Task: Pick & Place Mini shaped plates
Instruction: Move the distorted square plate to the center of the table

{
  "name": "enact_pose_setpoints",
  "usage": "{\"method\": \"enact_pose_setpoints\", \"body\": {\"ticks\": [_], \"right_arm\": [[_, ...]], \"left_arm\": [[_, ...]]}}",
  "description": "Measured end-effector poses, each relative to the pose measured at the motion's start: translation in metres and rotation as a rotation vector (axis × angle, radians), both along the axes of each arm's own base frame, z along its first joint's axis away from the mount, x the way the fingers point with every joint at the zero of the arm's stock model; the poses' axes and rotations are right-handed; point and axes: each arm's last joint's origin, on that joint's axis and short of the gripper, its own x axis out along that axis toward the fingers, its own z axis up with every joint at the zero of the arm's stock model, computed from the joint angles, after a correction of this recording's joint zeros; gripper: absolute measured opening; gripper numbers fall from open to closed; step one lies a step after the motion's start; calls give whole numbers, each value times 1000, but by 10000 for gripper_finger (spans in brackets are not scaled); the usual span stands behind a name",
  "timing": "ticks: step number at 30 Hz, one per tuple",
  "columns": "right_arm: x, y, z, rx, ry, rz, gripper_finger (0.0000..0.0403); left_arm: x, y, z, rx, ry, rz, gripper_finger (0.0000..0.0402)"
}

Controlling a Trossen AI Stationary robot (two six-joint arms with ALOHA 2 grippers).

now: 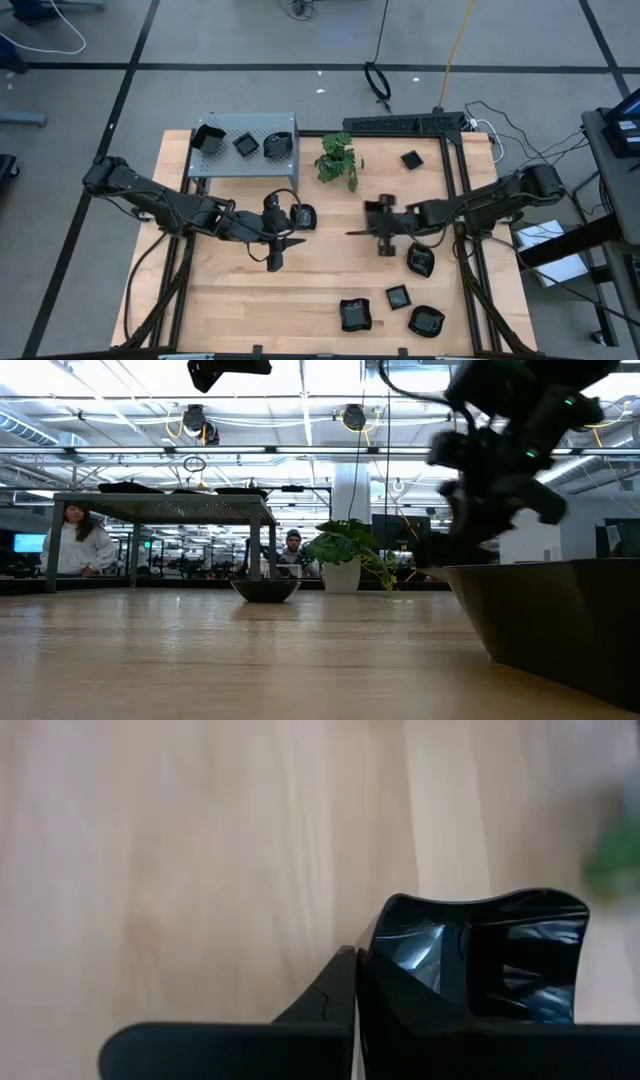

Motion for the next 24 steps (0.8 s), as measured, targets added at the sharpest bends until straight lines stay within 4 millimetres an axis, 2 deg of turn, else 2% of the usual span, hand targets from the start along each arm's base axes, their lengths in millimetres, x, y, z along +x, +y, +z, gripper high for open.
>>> {"method": "enact_pose_setpoints", "body": {"ticks": [6, 10, 13, 17, 20, 24], "right_arm": [[65, 14, -5, -89, -63, 156, 0], [109, 24, -10, -44, -96, 263, 0], [133, 35, -14, -26, -105, 322, 0], [150, 49, -15, -52, -118, 387, 0], [155, 56, -14, -79, -143, 431, 0], [158, 56, -15, -91, -163, 441, 0]], "left_arm": [[0, 0, 0, -7, -1, 4, 150], [0, 0, 0, -36, -2, 19, 150], [0, 0, 0, -62, -4, 32, 150], [0, -1, 0, -76, -4, 36, 150], [0, -1, 0, -76, -3, 35, 150], [0, -1, 0, -76, -3, 34, 150]]}}
